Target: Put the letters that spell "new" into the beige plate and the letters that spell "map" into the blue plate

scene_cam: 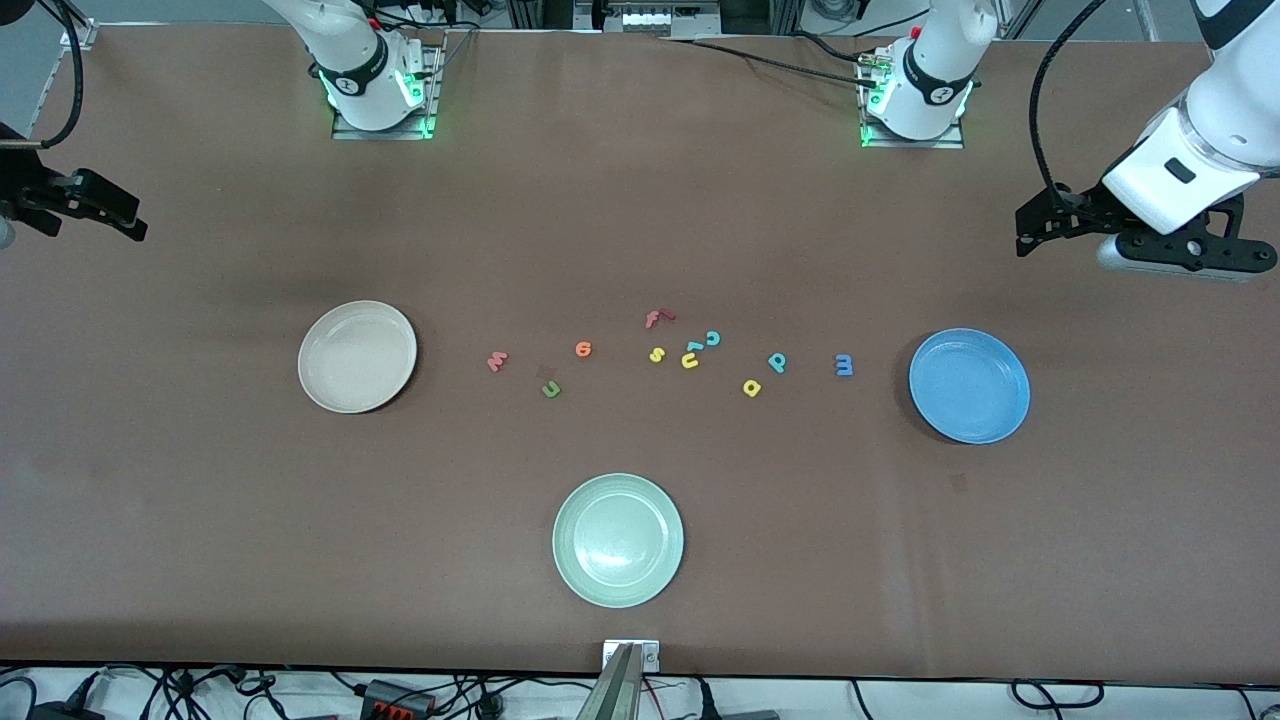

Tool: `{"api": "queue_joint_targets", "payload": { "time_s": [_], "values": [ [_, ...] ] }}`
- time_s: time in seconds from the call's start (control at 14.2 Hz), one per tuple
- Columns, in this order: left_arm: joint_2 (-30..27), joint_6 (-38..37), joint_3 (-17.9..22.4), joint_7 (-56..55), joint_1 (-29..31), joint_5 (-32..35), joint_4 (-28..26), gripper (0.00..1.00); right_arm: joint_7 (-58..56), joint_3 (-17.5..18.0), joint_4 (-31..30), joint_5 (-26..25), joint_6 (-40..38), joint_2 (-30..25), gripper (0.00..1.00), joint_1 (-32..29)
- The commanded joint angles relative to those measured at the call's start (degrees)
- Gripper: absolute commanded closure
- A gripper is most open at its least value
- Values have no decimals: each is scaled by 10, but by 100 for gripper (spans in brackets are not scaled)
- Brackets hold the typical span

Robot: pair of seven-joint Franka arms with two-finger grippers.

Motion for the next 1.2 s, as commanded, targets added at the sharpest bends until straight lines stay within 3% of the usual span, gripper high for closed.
{"api": "queue_joint_targets", "payload": {
  "time_s": [0.0, 1.13],
  "values": [
    [-13, -1, -1, -1, 0, -8, -9, 0, -5, 1, 1, -6, -2, -4, 0, 0],
    [-12, -1, -1, -1, -1, -8, -9, 0, -2, 1, 3, -3, -3, 7, 0, 2]
  ]
}}
